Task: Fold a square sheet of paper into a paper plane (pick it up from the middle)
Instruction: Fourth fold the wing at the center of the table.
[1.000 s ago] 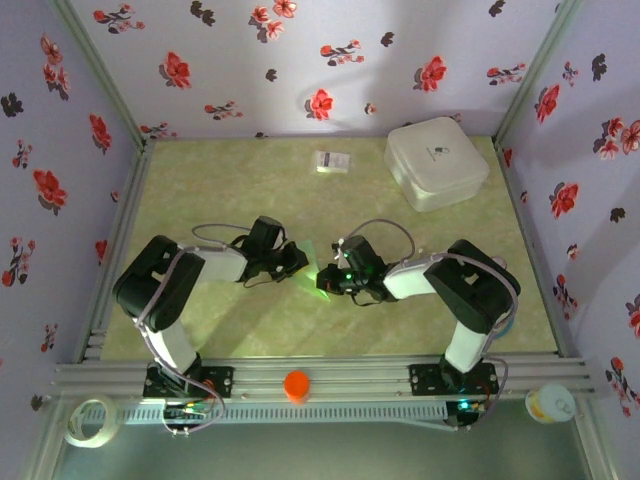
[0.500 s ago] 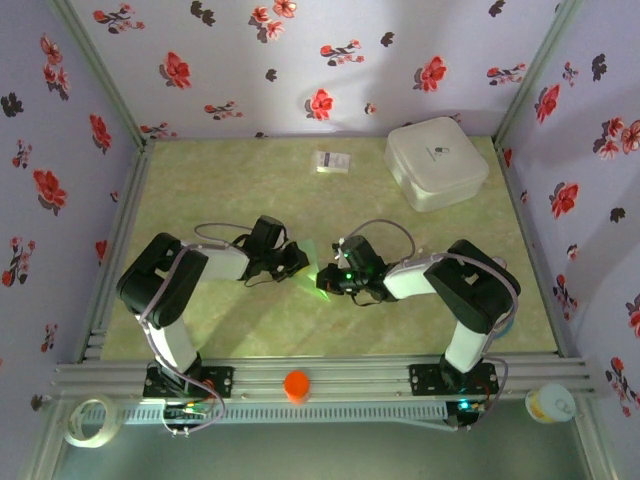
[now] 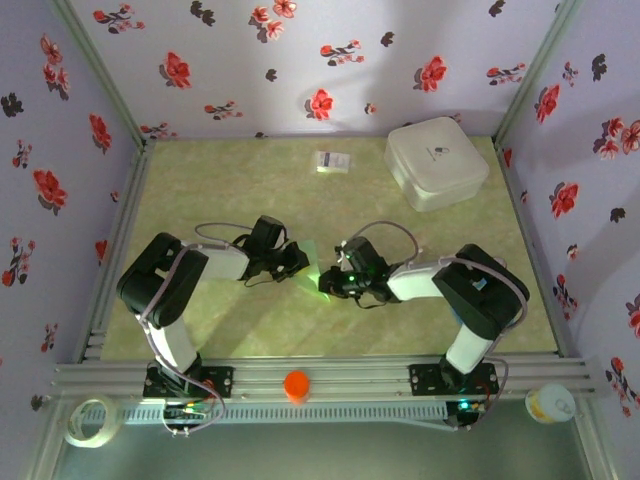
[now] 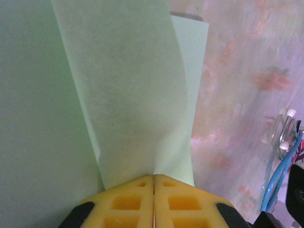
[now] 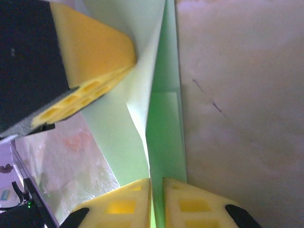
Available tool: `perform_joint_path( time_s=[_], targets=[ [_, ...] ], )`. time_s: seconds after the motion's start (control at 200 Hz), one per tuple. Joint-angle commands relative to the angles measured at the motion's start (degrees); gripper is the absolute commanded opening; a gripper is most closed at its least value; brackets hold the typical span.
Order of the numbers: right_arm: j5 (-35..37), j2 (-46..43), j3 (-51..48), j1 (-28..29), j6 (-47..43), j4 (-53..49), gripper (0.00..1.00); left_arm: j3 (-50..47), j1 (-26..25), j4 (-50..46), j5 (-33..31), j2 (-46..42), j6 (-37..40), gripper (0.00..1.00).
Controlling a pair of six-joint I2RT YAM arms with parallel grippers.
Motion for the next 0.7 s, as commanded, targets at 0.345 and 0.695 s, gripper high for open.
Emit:
perform_joint_path(
  time_s=[0.345, 0.695],
  targets=[
    [-4.0, 0.5, -3.9, 0.0, 0.0, -1.9, 0.11, -0.7, -0.3, -2.4, 0.0, 1.4, 1.4, 0.08],
    [-3.9, -3.4, -3.3, 0.0, -2.5, -8.1, 0.12, -1.0, -0.3, -2.2, 0.0, 1.4, 1.2, 0.07]
  ],
)
